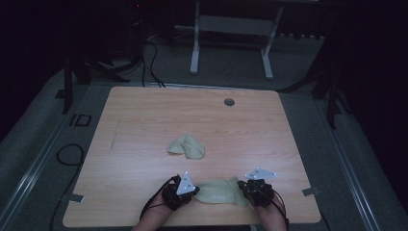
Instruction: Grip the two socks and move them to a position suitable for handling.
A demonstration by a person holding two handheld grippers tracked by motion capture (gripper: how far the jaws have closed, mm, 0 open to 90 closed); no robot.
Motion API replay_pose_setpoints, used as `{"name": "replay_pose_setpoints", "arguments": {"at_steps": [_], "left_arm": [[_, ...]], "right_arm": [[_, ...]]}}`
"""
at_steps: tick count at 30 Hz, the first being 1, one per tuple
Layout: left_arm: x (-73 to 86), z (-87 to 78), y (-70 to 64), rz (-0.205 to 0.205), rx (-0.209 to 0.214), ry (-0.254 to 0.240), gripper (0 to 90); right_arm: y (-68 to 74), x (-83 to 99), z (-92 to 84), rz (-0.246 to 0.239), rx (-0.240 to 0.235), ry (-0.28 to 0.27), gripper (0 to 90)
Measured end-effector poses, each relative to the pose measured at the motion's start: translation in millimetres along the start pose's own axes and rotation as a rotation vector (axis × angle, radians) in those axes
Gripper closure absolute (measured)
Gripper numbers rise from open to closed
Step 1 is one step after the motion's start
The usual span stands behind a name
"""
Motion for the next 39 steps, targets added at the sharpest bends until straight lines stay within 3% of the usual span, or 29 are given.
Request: {"name": "replay_pose_setpoints", "arguments": {"at_steps": [3, 9, 21, 27, 31, 39], "left_arm": [[-0.5, 0.5, 0.2, 0.004, -0.003, 0.0, 89.3], [-2.4, 2.8, 0.4, -0.006, 0.002, -0.002, 89.2], [-6.5, 5.5, -1.3, -0.026, 0.004, 0.01, 88.7], [-15.6, -9.8, 1.4, -0.082, -0.015, -0.047, 56.3], [-14.9, -23.8, 6.9, -0.087, -0.038, -0.073, 52.1], [9.5, -39.1, 22.5, -0.148, -0.046, -0.059, 52.9]], "right_arm": [[-4.7, 4.2, 9.1, -0.003, 0.014, 0.029, 88.7], [-14.9, 4.6, 7.4, 0.019, 0.017, 0.02, 89.0], [-17.4, 6.2, 6.0, 0.028, 0.028, 0.007, 88.7], [-11.6, -5.2, -5.5, 0.025, 0.015, -0.029, 81.9], [-9.2, -19.5, -8.8, 0.004, 0.007, -0.043, 76.4], [-4.0, -52.6, -0.1, -0.038, -0.004, -0.05, 66.7]]}}
Point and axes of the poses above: each handheld gripper's, and its own axes: z roughly forward along the jaws, x roughly out of its underside, y roughly to its left, the point moved 6 cm from there along z, roughly forward along the jaws, and after that the axes turned 12 degrees about -x, right-handed, at the moved point
